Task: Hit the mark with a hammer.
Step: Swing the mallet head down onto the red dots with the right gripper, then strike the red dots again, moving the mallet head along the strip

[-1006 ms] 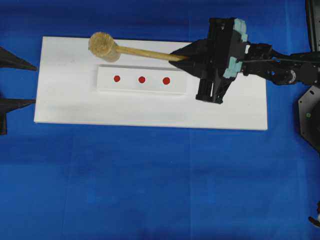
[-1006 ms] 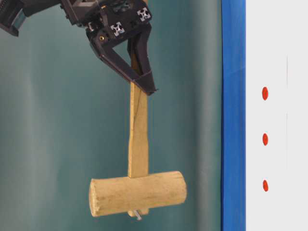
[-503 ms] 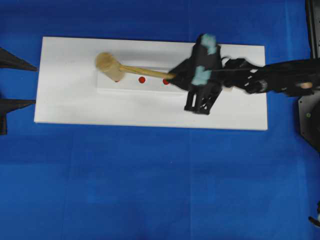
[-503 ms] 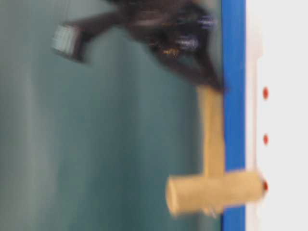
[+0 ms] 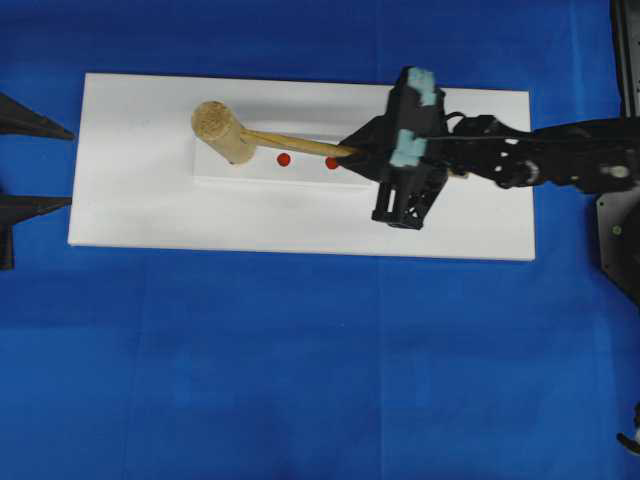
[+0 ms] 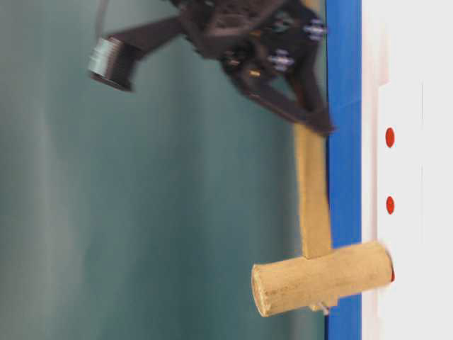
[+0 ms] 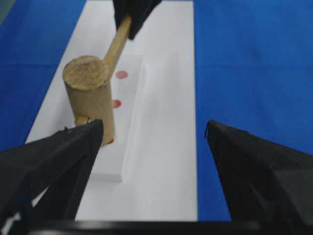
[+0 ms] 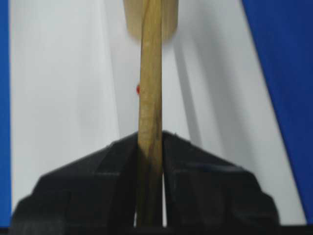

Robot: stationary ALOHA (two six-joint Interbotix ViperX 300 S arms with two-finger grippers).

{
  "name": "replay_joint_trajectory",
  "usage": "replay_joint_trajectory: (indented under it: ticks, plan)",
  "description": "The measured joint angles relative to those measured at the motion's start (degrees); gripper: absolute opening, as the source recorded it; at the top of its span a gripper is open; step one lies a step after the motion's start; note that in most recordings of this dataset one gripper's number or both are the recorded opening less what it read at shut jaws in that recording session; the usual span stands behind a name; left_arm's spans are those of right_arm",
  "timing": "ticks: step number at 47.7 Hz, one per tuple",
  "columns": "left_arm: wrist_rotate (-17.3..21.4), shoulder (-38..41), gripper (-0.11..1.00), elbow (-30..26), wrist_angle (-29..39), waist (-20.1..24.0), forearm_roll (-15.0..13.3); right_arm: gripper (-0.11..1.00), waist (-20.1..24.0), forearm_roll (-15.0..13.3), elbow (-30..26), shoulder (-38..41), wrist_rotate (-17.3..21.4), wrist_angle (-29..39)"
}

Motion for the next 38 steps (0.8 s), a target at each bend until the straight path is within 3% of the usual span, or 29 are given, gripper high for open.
replay_joint_trajectory:
  ticks: [13, 21, 32, 38]
  plan:
    - [0.0, 0.0, 0.84, 0.0, 0.0, 0.09, 0.0, 0.02, 0.7, -0.44, 5.8, -12.22, 0.0, 0.0]
    - [0.0, 0.0, 0.84, 0.0, 0.0, 0.26, 0.0, 0.02, 0.7, -0.44, 7.91, -15.73, 0.0, 0.0]
    - [0.0, 0.0, 0.84, 0.0, 0.0, 0.53, 0.09, 0.02, 0.7, -0.18, 8.44, -13.1, 0.18, 0.0]
    - [0.0, 0.0, 0.84, 0.0, 0.0, 0.62, 0.0, 0.02, 0.79, 2.64, 9.23, -5.45, 0.97, 0.0]
